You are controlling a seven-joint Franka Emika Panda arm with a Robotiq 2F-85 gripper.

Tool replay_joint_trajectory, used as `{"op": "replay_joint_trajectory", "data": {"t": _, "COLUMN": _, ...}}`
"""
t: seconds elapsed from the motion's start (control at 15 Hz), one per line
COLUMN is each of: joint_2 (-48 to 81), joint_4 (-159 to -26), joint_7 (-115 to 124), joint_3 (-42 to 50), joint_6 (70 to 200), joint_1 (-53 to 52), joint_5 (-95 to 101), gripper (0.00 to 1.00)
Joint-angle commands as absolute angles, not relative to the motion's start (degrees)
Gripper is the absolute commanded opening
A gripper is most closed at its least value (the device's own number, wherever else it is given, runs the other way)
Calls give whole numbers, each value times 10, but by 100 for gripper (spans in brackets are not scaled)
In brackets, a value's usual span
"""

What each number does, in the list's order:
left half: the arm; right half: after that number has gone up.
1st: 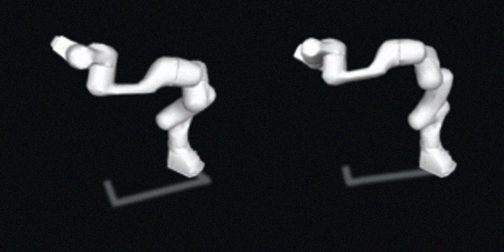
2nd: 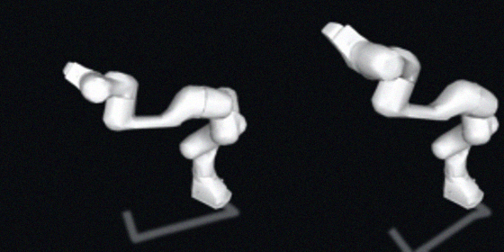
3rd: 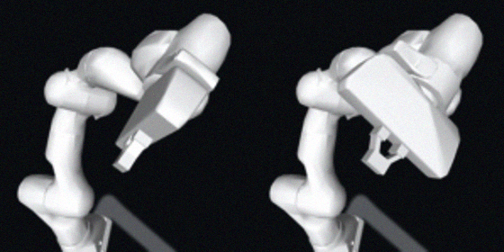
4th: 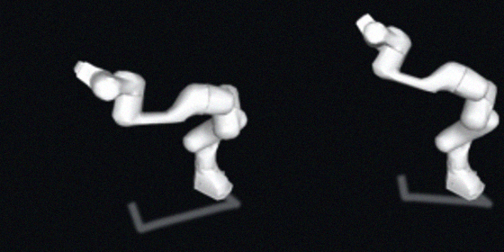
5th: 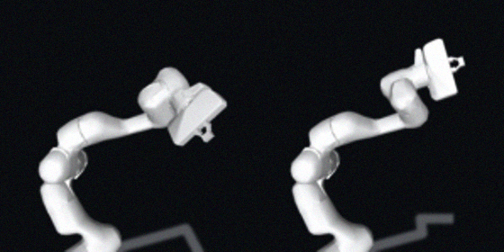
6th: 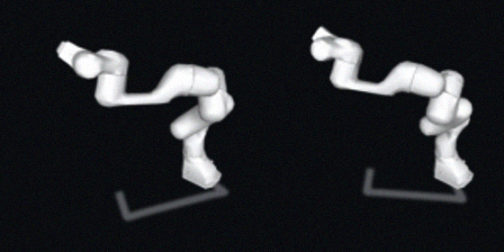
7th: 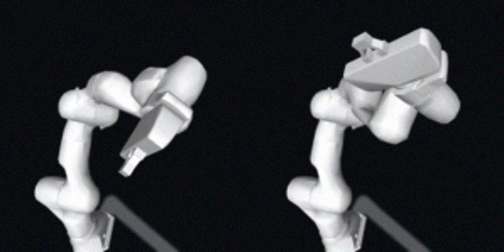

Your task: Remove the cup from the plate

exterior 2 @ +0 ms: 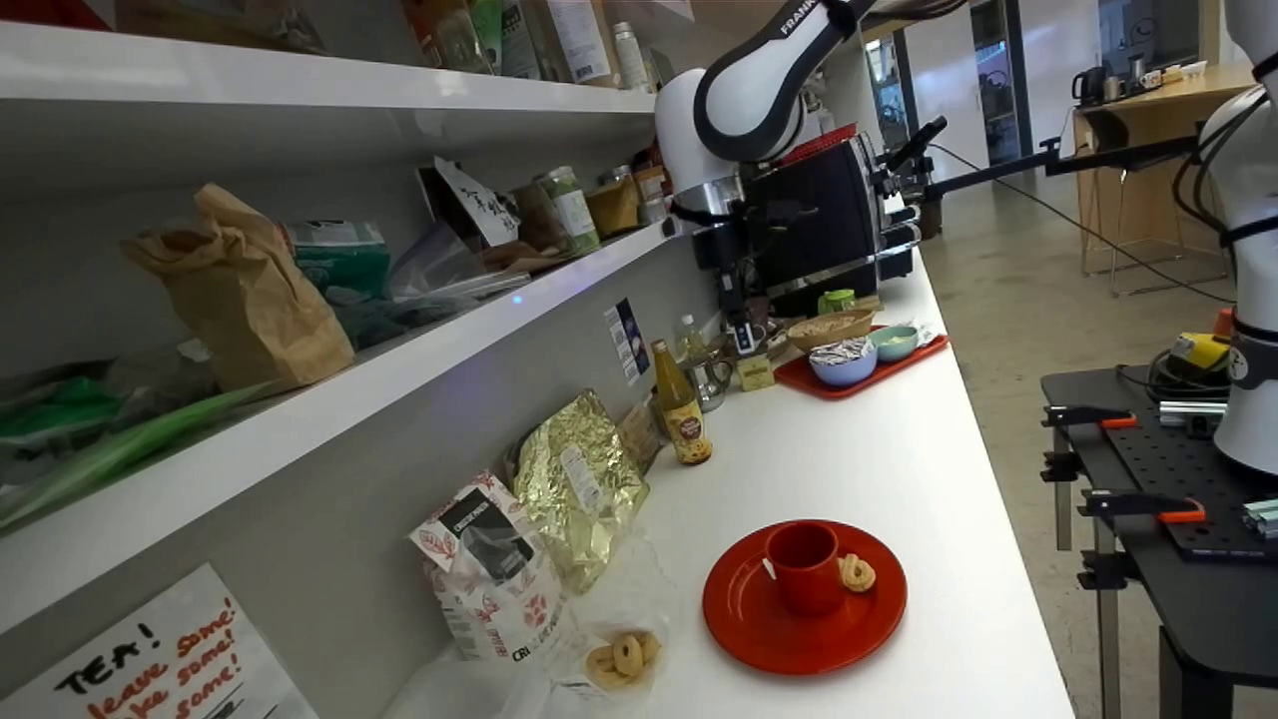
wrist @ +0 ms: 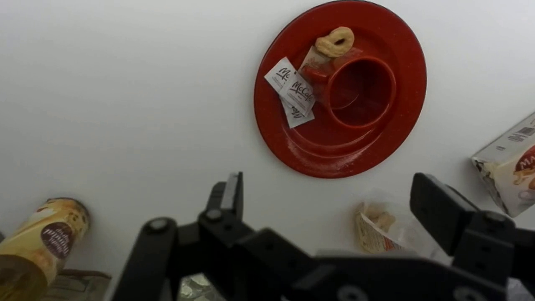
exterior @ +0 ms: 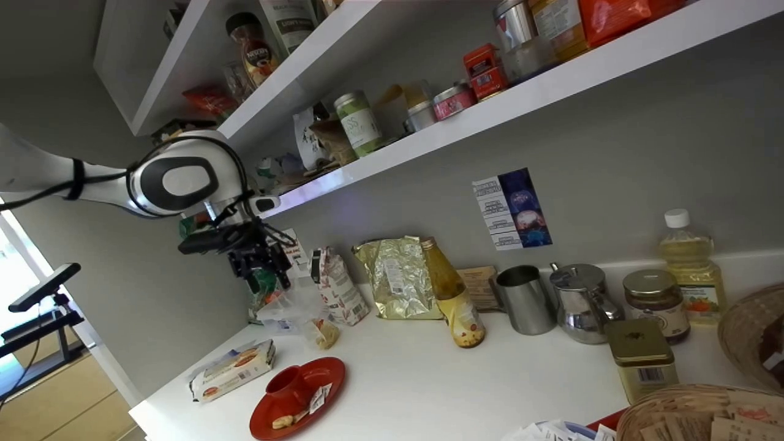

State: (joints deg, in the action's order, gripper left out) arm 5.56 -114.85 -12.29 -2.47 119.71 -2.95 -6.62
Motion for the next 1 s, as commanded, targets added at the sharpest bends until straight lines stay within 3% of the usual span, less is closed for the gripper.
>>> {"op": "replay_joint_trajectory", "data": {"t": 0.0, "joint_2": 85, "joint_4": -1143, "joint_7": -72, "joint_3": -42, "joint_6": 1212, "joint_1": -46, "joint_5": -53, "gripper": 100}}
{"op": "replay_joint_trajectory", "data": {"t": 0.93, "joint_2": 217, "joint_4": -1130, "joint_7": 5, "joint_3": -70, "joint_6": 1204, "joint_1": -90, "joint_5": -30, "gripper": 100}}
